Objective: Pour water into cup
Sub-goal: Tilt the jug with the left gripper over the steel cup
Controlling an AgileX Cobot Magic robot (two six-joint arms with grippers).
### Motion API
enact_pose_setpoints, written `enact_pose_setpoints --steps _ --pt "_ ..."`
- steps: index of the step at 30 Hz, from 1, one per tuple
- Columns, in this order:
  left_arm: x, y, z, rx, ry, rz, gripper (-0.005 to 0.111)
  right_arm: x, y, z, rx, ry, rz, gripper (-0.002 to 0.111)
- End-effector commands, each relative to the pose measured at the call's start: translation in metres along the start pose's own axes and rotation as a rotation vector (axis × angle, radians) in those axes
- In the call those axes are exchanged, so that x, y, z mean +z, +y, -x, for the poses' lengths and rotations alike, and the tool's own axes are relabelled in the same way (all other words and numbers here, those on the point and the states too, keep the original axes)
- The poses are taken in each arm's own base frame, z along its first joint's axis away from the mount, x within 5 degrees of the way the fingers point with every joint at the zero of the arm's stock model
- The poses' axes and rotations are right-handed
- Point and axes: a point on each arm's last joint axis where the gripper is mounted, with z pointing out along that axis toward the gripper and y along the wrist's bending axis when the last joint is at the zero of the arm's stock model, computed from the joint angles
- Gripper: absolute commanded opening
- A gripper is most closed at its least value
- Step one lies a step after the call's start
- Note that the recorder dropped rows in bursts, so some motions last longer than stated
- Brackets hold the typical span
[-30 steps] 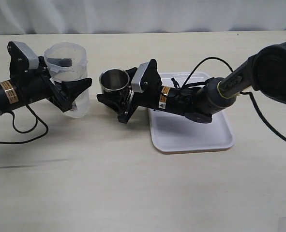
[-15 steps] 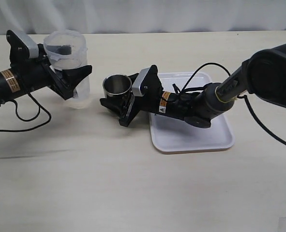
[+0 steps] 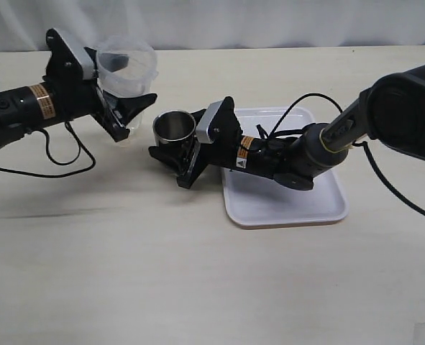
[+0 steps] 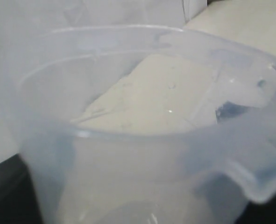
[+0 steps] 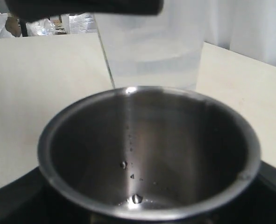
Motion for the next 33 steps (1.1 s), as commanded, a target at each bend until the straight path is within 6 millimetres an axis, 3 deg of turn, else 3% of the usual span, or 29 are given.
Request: enact_pose_setpoints --steps 1,12,22,33 --pt "0.0126 -0.0059 0.0122 0.07 -0.017 -0.024 0.0 -0.0005 -0.0021 0.003 -0.006 -0.013 -0.004 0.004" --pt "0.0129 -0.0037 0.011 0.331 -0.001 -0.004 0.0 -0.0005 -0.0021 0.003 0.015 -0.013 -0.004 0.004" --pt "0.0131 0.0003 0.0117 0.414 0.003 0.036 0.0 -0.0006 0.0021 0.0021 -0.001 -0.003 0.041 0.004" --pt "0.013 0.0004 0.0093 0.628 0.033 0.03 0.0 -0.0006 0.0021 0.0021 0.006 -0.003 0.041 0.004"
